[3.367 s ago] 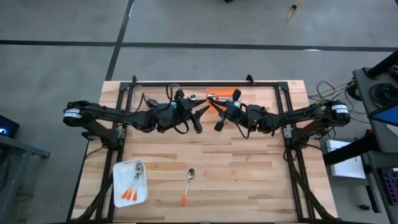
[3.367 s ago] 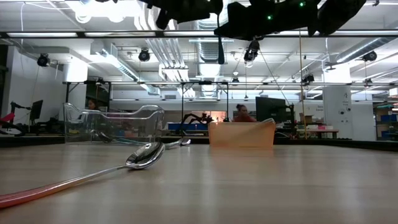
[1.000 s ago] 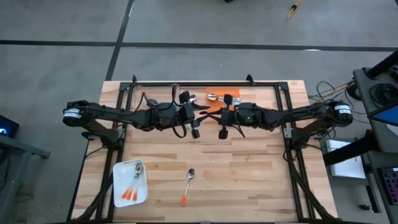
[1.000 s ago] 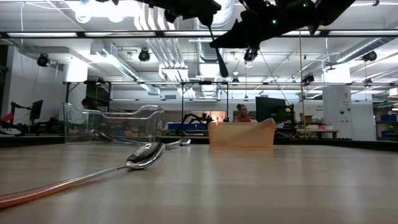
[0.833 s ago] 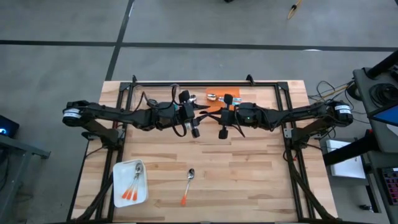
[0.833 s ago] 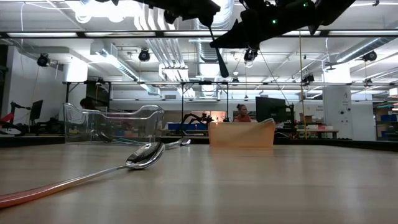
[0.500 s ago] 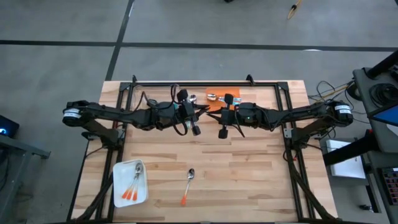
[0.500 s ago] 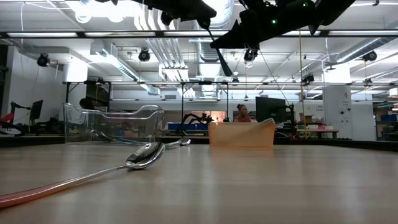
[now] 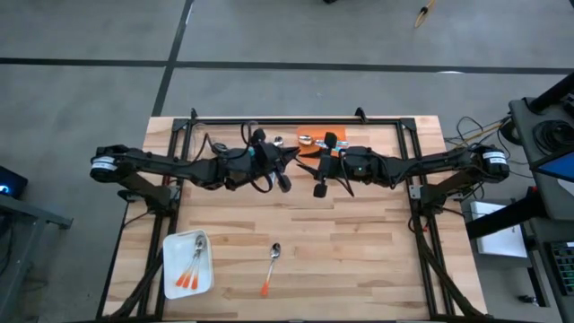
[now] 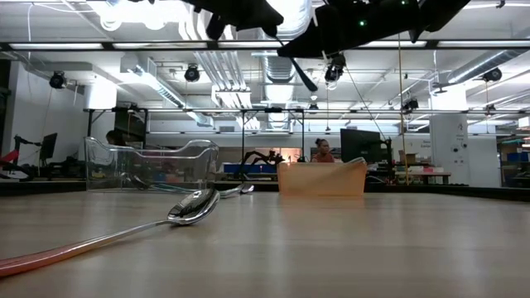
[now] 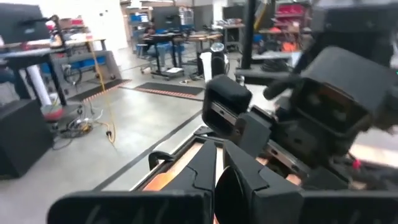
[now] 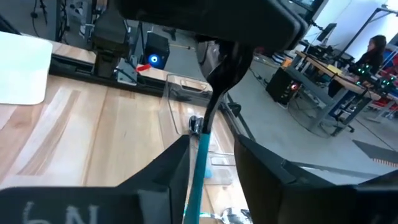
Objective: Sort silverware by color (type)
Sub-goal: Put the blue spoon into the transparent bin
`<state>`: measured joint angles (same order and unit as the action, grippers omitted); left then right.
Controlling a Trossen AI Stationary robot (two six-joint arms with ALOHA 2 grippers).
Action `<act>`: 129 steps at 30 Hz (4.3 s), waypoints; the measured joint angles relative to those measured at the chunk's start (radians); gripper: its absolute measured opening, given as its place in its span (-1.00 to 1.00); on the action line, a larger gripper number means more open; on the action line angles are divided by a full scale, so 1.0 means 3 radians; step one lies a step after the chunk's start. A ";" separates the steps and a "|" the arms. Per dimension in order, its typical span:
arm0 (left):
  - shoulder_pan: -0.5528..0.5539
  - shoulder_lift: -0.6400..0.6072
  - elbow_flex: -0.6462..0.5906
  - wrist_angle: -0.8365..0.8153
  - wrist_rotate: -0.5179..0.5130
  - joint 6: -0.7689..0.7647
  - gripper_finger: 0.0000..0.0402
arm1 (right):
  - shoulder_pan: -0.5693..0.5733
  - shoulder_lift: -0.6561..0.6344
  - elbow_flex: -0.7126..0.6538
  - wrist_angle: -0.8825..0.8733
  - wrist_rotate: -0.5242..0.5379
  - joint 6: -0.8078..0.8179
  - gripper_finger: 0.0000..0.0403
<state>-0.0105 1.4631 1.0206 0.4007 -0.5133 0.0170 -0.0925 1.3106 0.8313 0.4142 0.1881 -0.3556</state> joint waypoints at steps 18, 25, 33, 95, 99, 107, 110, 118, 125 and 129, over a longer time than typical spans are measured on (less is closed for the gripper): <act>0.0003 0.0008 0.0000 0.0006 -0.0444 -0.0430 -1.00 | 0.0001 0.0099 0.0000 0.0111 0.0329 -0.0102 -0.76; 0.0001 0.0008 0.0000 0.0017 -0.0436 -0.0336 -0.96 | 0.0000 0.0095 0.0003 0.0110 0.0345 -0.0013 -0.93; 0.0000 -0.0156 -0.0001 -0.0211 -0.0356 0.0000 -0.85 | 0.0001 0.0097 0.0349 -0.0609 0.0337 0.0293 -0.94; 0.0438 -0.1879 -0.1547 -0.1294 0.0693 0.1185 -0.16 | -0.0301 0.2780 0.5017 -0.5283 -0.0481 0.0628 -0.96; 0.0494 -0.1817 -0.1553 -0.1278 0.0696 0.1202 -0.15 | -0.0276 0.2780 0.5017 -0.5274 -0.0480 0.0628 -0.96; 0.0631 -0.1632 -0.1559 -0.1268 0.0698 0.1200 -0.32 | -0.0273 0.2781 0.5017 -0.5252 -0.0480 0.0638 -0.96; 0.0714 -0.1567 -0.1558 -0.1251 0.0698 0.1143 -0.48 | -0.0273 0.2781 0.5017 -0.5247 -0.0479 0.0639 -0.96; 0.0762 -0.1546 -0.1542 -0.1046 0.0715 0.0867 -0.98 | -0.0280 0.2781 0.5017 -0.5204 -0.0448 0.0611 -0.96; 0.0758 -0.1660 -0.1535 -0.1146 0.0910 0.0386 -0.99 | -0.0280 0.2782 0.5017 -0.5099 -0.0495 0.0602 -0.85; 0.0759 -0.1673 -0.1534 -0.1186 0.1110 0.0068 -1.00 | -0.0276 0.2782 0.5016 -0.5023 -0.0507 0.0602 -0.66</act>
<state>0.2173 0.9613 0.5606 0.0450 -0.1803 0.0373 -0.1753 2.1452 2.3360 -1.0927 0.0360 -0.1749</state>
